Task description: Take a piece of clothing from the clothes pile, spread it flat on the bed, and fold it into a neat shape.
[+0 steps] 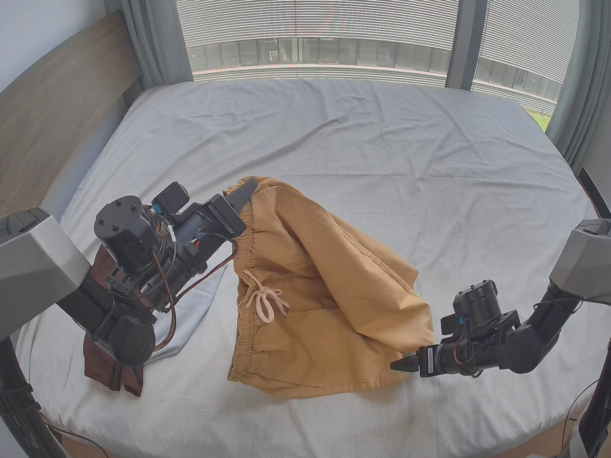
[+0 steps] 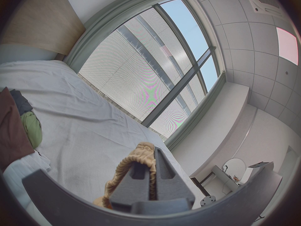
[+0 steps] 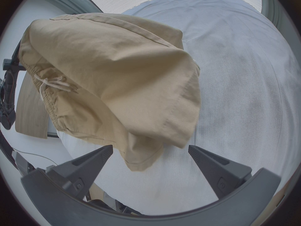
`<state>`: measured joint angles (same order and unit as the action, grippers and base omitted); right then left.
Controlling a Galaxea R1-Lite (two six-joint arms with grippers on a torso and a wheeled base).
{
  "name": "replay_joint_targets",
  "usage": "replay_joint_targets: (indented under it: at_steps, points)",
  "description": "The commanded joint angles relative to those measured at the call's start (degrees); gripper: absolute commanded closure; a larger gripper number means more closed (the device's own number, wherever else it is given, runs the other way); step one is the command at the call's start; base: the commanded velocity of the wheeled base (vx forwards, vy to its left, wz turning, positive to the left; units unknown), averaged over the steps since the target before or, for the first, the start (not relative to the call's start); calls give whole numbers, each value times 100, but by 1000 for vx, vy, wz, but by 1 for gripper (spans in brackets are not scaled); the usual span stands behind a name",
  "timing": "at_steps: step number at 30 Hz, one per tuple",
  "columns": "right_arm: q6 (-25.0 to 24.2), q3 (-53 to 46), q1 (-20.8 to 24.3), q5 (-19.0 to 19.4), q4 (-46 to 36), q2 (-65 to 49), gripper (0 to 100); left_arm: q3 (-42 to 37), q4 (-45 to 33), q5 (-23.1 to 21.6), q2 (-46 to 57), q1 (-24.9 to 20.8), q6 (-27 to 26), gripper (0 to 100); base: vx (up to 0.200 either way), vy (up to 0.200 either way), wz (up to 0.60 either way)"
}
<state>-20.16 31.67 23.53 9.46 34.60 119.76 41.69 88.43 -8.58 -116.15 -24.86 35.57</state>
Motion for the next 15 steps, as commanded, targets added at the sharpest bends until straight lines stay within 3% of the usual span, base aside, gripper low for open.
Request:
replay_joint_targets:
  at_steps: [1, 15]
  points:
    - [48, -126, 11, 3, 82, 21, 0, -3, -1, -12, 31, 104, 2, 100, 0, 0, 0]
    - [364, -196, -59, -6, 232, 373, 0, 32, -1, -38, 40, 271, 2, 100, 0, 0, 0]
